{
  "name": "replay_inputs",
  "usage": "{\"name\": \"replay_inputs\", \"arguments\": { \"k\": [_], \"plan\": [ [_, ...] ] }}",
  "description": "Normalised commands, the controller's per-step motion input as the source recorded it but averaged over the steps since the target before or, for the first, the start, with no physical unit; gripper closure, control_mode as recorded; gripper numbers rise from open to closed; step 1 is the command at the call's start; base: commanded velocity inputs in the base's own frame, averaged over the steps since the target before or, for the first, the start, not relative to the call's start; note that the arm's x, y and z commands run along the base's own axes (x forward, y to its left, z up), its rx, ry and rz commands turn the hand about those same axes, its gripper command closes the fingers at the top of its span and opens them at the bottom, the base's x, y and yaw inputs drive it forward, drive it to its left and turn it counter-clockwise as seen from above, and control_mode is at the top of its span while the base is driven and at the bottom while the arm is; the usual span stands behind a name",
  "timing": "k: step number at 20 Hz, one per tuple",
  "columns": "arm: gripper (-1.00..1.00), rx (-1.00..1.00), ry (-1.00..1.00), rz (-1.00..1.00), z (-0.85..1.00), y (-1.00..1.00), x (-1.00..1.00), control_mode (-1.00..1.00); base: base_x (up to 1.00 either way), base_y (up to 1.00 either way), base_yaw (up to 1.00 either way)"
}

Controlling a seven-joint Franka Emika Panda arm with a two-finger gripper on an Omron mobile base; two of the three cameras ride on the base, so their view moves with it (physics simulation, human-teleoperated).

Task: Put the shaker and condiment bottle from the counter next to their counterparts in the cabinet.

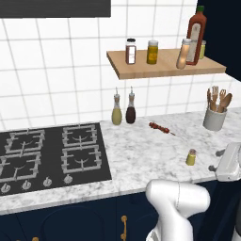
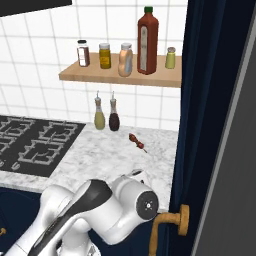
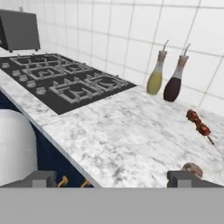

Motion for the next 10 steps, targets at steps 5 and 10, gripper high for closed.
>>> {"name": "replay_inputs", "arguments": {
  "k": [5, 10],
  "plan": [
    [-1.00, 0.00, -0.15, -0.02, -0.50, 0.11, 0.00, -1.00, 0.00, 0.00, 0.00],
    [-1.00, 0.00, -0.14, -0.09, -0.46, 0.17, 0.00, -1.00, 0.00, 0.00, 0.00]
  ]
}}
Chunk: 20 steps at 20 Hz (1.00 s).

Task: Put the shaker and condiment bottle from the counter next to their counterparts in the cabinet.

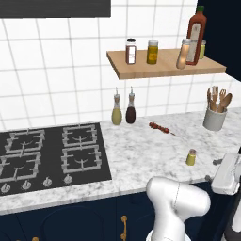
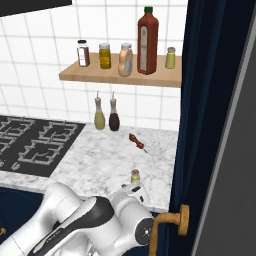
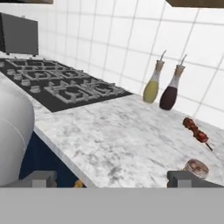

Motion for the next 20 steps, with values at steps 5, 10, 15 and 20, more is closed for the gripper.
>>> {"name": "replay_inputs", "arguments": {
  "k": [5, 10, 15, 20],
  "plan": [
    [-1.00, 0.00, -0.13, -0.21, -0.34, 0.20, 0.00, -1.00, 0.00, 0.00, 0.00],
    [-1.00, 0.00, -0.08, -0.22, -0.26, 0.13, 0.00, -1.00, 0.00, 0.00, 0.00],
    [-1.00, 0.00, -0.02, -0.22, -0.12, 0.02, 0.04, -1.00, 0.00, 0.00, 0.00],
    [-1.00, 0.01, 0.00, -0.21, -0.04, 0.00, 0.13, -1.00, 0.00, 0.00, 0.00]
  ]
}}
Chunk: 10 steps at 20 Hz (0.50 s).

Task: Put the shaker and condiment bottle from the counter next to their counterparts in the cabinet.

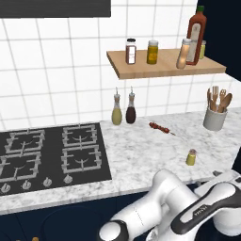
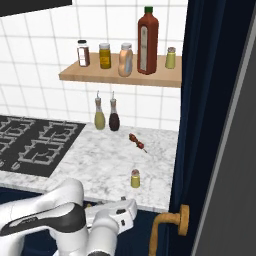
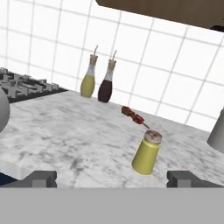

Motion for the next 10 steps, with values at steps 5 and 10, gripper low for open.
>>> {"name": "replay_inputs", "arguments": {
  "k": [5, 10],
  "plan": [
    [-1.00, 0.01, -0.07, -0.17, -0.14, 0.00, 0.17, -1.00, 0.00, 0.00, 0.00],
    [-1.00, 0.01, -0.12, -0.16, -0.21, 0.00, 0.18, -1.00, 0.00, 0.00, 0.00]
  ]
}}
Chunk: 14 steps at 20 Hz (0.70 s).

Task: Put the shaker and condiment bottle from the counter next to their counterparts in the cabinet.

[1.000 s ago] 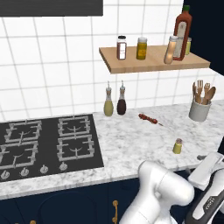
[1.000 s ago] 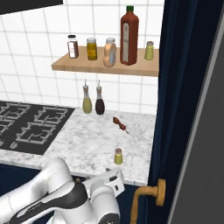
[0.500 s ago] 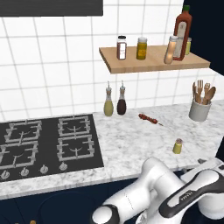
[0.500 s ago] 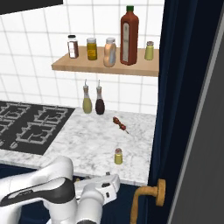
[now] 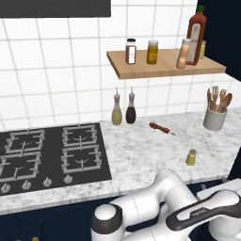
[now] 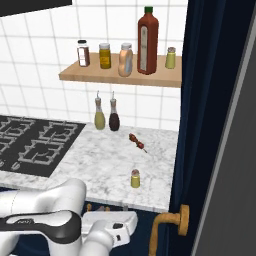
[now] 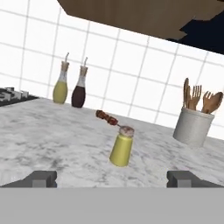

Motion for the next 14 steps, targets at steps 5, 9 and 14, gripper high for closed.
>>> {"name": "replay_inputs", "arguments": {
  "k": [5, 9, 14],
  "plan": [
    [-1.00, 0.01, -0.14, -0.05, 0.10, -0.06, -0.29, -1.00, 0.00, 0.00, 0.00],
    [-1.00, 0.01, -0.16, 0.00, 0.37, -0.20, -0.61, -1.00, 0.00, 0.00, 0.00],
    [-1.00, 0.00, -0.18, 0.00, 0.45, -0.16, -0.53, -1.00, 0.00, 0.00, 0.00]
  ]
}}
